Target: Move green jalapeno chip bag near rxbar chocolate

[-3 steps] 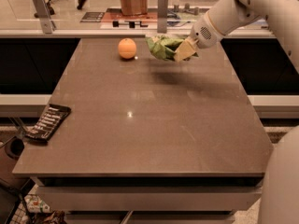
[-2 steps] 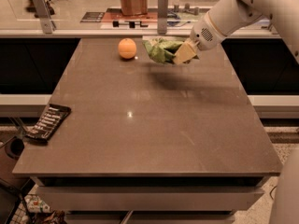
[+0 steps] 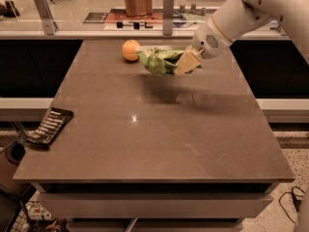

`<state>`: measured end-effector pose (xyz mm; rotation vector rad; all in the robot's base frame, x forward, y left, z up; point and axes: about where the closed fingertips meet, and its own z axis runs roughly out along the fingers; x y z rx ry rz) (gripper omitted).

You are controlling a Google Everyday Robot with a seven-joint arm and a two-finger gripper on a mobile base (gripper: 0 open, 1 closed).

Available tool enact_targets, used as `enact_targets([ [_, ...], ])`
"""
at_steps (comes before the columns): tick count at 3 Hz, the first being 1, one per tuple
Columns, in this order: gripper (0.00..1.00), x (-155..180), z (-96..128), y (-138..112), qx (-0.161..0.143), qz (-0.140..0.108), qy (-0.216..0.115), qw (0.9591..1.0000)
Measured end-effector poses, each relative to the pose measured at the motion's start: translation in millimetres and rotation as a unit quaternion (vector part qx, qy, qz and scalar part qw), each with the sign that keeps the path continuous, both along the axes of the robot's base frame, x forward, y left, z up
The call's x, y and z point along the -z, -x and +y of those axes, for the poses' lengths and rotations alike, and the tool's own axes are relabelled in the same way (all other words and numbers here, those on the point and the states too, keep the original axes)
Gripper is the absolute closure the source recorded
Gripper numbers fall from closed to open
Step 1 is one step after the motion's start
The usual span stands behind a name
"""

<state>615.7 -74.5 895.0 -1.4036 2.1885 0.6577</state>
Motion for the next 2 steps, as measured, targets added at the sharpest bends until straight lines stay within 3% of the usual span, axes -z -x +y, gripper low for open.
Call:
enact_targets([
  [2, 1.00, 5.4, 33.5, 38.8, -0.076, 0.019, -0.012, 0.9969],
])
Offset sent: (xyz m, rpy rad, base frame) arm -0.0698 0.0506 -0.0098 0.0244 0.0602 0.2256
